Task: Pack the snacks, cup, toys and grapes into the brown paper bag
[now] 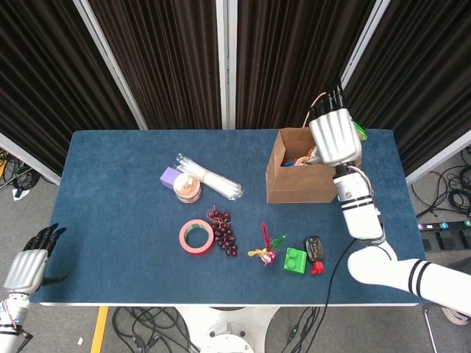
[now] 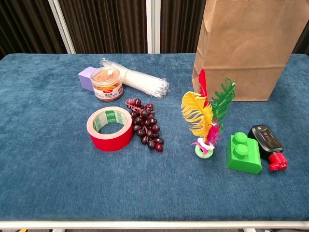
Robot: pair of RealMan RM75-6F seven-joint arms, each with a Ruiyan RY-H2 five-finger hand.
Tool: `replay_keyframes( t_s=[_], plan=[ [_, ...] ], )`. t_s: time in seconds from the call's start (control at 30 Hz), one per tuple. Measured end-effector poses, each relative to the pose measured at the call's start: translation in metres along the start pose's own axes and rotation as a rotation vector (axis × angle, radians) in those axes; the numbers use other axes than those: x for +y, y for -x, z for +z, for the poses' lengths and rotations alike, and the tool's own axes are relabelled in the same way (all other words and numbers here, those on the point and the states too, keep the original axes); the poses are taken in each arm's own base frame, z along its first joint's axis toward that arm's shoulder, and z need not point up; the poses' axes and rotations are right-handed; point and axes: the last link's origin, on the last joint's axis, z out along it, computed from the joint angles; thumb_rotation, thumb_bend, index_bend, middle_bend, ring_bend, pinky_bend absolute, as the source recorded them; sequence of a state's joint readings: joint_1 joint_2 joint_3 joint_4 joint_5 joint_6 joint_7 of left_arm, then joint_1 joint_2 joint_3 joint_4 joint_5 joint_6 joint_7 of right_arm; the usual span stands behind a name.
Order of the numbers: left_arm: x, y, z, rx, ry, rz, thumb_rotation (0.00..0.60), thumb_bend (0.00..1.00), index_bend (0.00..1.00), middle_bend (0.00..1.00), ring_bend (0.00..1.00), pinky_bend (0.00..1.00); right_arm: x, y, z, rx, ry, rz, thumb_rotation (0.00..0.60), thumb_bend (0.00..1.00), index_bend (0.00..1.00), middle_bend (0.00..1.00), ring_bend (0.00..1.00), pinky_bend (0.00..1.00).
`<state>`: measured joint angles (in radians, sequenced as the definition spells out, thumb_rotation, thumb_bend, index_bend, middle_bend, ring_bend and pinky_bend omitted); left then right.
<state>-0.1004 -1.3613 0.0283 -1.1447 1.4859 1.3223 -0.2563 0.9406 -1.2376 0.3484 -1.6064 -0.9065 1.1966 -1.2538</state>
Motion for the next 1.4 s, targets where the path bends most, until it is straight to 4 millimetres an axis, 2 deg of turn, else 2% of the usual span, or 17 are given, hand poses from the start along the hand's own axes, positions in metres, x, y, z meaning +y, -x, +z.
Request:
replay_keyframes(
  t_s=[0.23, 0.47, 0.6, 0.73, 0.9, 1.0, 1.17, 1.4],
  plan=[
    [0.000, -0.002, 0.001, 0.014, 0.000, -0.006, 0.600, 0.23, 0.14, 0.13, 0.03, 0.17, 0.001, -0.022, 0.000, 0.071, 0.004, 0.059, 0.600, 0.00, 0.33, 0.30, 0.14, 0.06],
    [0.000, -0.003, 0.000, 0.015, 0.002, -0.003, 0.600, 0.23, 0.14, 0.13, 0.03, 0.17, -0.003, -0.069, -0.004, 0.207, 0.031, 0.277, 0.600, 0.00, 0.33, 0.30, 0.17, 0.11],
    [0.001, -0.003, -0.001, 0.017, 0.004, -0.001, 0.600, 0.23, 0.14, 0.13, 0.03, 0.17, -0.013, -0.092, -0.012, 0.254, 0.007, 0.377, 0.600, 0.00, 0.33, 0.31, 0.17, 0.12],
    [0.001, -0.002, -0.001, 0.016, 0.005, 0.001, 0.600, 0.23, 0.14, 0.13, 0.03, 0.17, -0.027, -0.100, -0.025, 0.221, -0.072, 0.477, 0.600, 0.00, 0.33, 0.32, 0.18, 0.13],
    [0.000, -0.002, -0.001, 0.012, 0.002, 0.003, 0.600, 0.23, 0.14, 0.13, 0.03, 0.17, -0.044, -0.100, -0.043, 0.134, -0.237, 0.599, 0.600, 0.00, 0.33, 0.32, 0.19, 0.14],
    [0.000, -0.001, -0.001, 0.009, 0.001, 0.003, 0.600, 0.23, 0.14, 0.13, 0.03, 0.17, -0.048, -0.095, -0.056, 0.060, -0.334, 0.625, 0.600, 0.00, 0.33, 0.32, 0.19, 0.15],
    [0.000, 0.000, -0.001, 0.005, 0.001, 0.006, 0.600, 0.23, 0.14, 0.13, 0.03, 0.17, -0.041, -0.079, -0.073, -0.086, -0.432, 0.580, 0.600, 0.00, 0.33, 0.32, 0.19, 0.15],
    [-0.001, 0.001, -0.001, 0.005, 0.001, 0.010, 0.600, 0.23, 0.14, 0.13, 0.03, 0.17, -0.023, -0.049, -0.111, -0.304, -0.490, 0.487, 0.600, 0.00, 0.33, 0.32, 0.20, 0.18]
  ],
)
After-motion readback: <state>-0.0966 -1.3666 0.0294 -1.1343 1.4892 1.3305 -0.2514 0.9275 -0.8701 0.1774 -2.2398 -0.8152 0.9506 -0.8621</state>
